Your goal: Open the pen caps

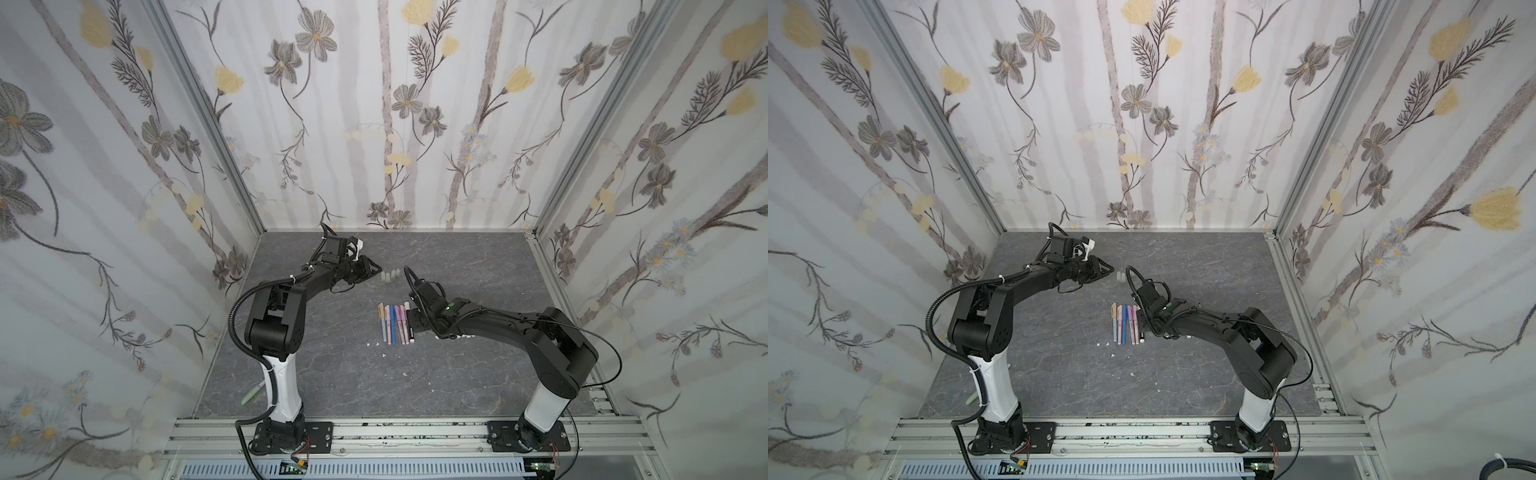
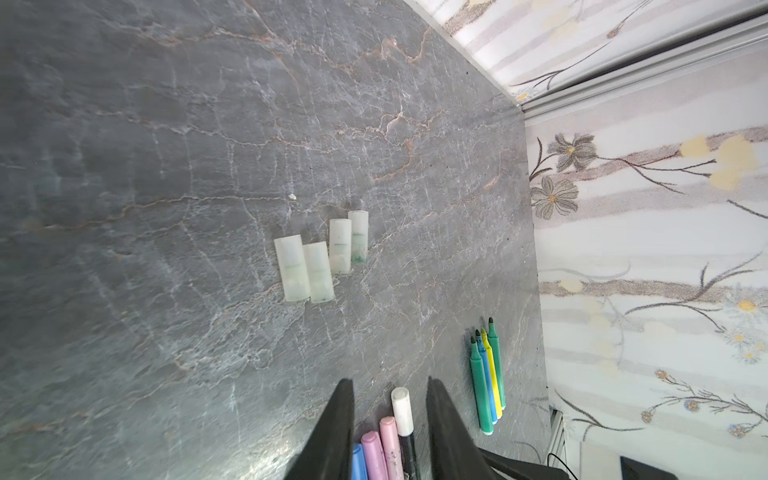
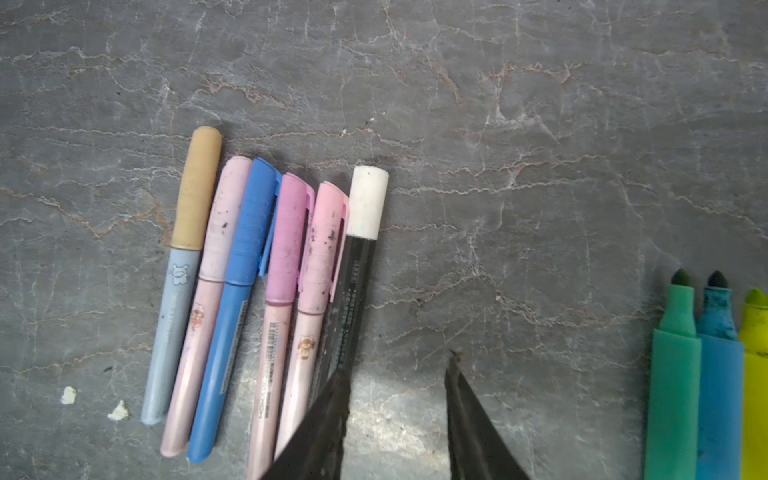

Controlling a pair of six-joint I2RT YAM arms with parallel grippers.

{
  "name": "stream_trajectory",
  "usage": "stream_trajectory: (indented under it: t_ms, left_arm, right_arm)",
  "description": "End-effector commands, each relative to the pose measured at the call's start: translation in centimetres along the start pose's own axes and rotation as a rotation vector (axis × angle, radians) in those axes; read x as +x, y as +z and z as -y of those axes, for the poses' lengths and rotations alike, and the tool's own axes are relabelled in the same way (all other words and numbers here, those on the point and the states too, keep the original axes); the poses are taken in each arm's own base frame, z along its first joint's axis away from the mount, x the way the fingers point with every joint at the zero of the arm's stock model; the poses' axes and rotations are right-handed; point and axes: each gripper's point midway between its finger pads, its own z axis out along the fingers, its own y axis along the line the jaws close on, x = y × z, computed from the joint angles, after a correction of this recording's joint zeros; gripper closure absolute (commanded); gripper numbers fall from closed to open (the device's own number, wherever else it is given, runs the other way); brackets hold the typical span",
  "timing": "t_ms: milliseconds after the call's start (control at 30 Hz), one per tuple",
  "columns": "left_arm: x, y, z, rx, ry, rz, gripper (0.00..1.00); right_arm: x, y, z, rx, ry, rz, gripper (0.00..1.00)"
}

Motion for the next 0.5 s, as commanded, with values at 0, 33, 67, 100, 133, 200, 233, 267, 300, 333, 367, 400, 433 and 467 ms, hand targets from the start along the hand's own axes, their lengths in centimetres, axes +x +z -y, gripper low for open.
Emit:
stream_trajectory:
  t_ms: [0,33,67,100,133,200,233,267,300,333,367,400,433,467]
  left_arm:
    - [-0.6,-0.6,0.8,0.023,0.029,0.025,0.71]
    - [-0.7,-0.8,1.0,0.026,0.032,0.031,0.71]
    - [-0.9,-0.9,1.2,0.031,0.036,0.037,0.7]
    - [-0.4,-0.9,0.7,0.025,0.025,0.03,0.7]
    - [-0.3,-1.1,0.7,0.025,0.023,0.034,0.7]
    - [-0.4,-1.7,1.0,0.03,0.028,0.049,0.7]
    - [-0.5,-2.0,1.2,0.03,0.033,0.057,0.7]
    - [-0.7,-2.4,1.5,0.032,0.039,0.068,0.7]
    - [-0.8,-2.6,1.7,0.032,0.042,0.074,0.7]
    - [-1.0,-3.0,1.9,0.033,0.046,0.084,0.69]
    - [-1.3,-3.3,2.3,0.036,0.052,0.093,0.69]
    - [-1.4,-3.6,2.5,0.037,0.057,0.1,0.69]
    - [-1.5,-3.9,2.8,0.038,0.059,0.105,0.69]
    - [-1.7,-4.3,3.1,0.039,0.067,0.115,0.69]
  right_arm:
    - [-0.4,0.3,-0.8,-0.025,0.014,0.004,0.61]
    - [-0.4,0.4,-0.9,-0.025,0.012,0.001,0.61]
    - [-0.3,0.6,-1.0,-0.025,0.009,-0.004,0.61]
    - [-0.2,0.7,-1.0,-0.024,0.006,-0.007,0.61]
    - [-0.1,0.8,-1.1,-0.024,0.007,-0.009,0.61]
    - [0.0,0.9,-1.2,-0.026,0.006,-0.012,0.61]
    - [0.0,0.9,-1.3,-0.027,0.004,-0.014,0.61]
    - [0.0,1.0,-1.4,-0.028,0.003,-0.014,0.61]
    - [0.0,1.0,-1.4,-0.029,0.001,-0.014,0.61]
    - [0.1,1.1,-1.5,-0.027,0.0,-0.018,0.61]
    - [0.2,1.2,-1.4,-0.023,0.0,-0.021,0.61]
    - [0.1,1.3,-1.4,-0.023,0.0,-0.021,0.61]
    - [0.2,1.4,-1.5,-0.023,-0.001,-0.026,0.61]
    - [0.3,1.5,-1.5,-0.023,-0.002,-0.029,0.61]
